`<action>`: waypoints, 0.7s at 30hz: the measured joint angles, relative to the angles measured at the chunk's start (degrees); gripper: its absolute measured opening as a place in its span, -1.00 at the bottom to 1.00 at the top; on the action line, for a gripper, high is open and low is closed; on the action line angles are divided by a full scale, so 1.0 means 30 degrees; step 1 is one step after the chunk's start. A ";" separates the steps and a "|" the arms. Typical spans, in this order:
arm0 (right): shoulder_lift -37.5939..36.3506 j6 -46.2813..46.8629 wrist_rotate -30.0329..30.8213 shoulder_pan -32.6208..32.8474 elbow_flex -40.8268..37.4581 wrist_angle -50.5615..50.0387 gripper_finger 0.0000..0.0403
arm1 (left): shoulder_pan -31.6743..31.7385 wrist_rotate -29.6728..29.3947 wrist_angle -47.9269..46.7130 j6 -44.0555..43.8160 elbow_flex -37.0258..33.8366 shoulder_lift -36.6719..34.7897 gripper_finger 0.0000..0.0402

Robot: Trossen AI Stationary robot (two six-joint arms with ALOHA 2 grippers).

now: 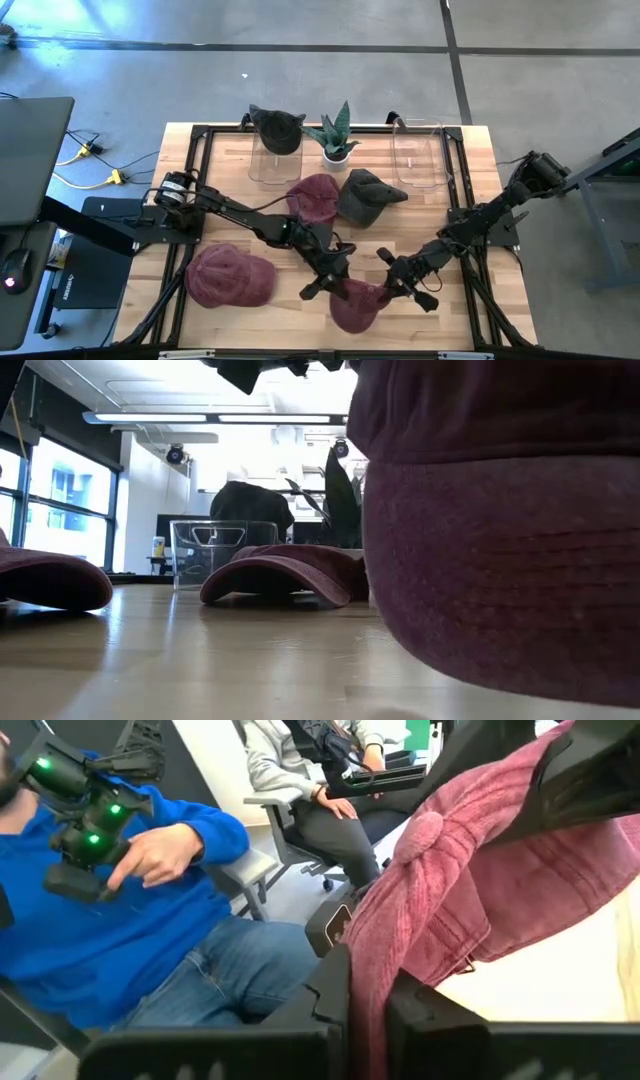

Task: Pick & Place hat
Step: Put the bottom right red cap into the right transparent bin

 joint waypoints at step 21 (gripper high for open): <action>0.0000 0.0167 -0.1490 0.0007 0.0000 0.0015 -0.98 | 0.0124 0.5502 0.2673 -0.0947 0.0000 0.1674 -0.10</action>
